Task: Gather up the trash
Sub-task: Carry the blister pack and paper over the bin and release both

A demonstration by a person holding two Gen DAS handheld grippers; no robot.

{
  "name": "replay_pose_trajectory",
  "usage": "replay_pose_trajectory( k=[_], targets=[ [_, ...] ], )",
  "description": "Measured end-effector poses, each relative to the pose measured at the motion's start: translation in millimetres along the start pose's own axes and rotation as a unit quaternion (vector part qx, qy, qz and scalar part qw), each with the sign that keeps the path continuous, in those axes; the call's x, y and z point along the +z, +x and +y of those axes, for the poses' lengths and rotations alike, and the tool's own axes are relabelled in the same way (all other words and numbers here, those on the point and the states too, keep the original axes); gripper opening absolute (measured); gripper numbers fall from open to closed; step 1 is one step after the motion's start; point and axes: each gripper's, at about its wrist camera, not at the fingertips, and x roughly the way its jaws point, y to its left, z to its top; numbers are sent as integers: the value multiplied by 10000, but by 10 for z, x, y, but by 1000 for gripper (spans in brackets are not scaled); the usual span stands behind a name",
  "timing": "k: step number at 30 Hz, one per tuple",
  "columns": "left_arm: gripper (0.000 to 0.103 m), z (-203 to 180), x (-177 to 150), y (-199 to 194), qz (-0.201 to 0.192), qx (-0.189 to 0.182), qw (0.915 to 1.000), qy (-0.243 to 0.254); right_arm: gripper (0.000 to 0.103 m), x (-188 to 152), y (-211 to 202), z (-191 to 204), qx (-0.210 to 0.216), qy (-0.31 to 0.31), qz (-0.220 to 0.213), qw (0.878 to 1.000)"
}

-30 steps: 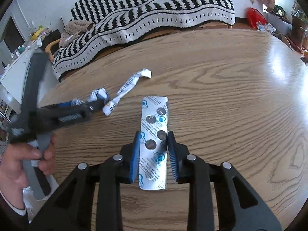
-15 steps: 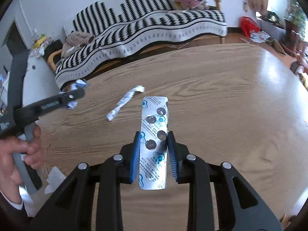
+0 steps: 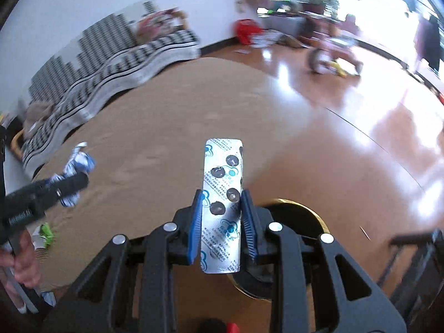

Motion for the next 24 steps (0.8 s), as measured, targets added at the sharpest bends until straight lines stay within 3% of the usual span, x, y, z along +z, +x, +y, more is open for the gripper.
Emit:
replay_pose_trajectory(
  k=[4, 9, 15, 24],
  targets=[
    [38, -589, -105, 450, 345, -328, 9982, 367, 28, -269, -143, -514, -242, 357, 28, 9991],
    [38, -1026, -276, 1007, 755, -670, 9933, 557, 28, -499, -191, -886, -350, 619, 118, 9974],
    [38, -1088, -375, 1474, 1076, -450, 9909, 667, 27, -636, -97, -1060, -344, 737, 225, 9964],
    [42, -1169, -440, 1530, 1130, -581, 9894, 703, 27, -703, 22, -1128, -307, 793, 326, 9958]
  ],
)
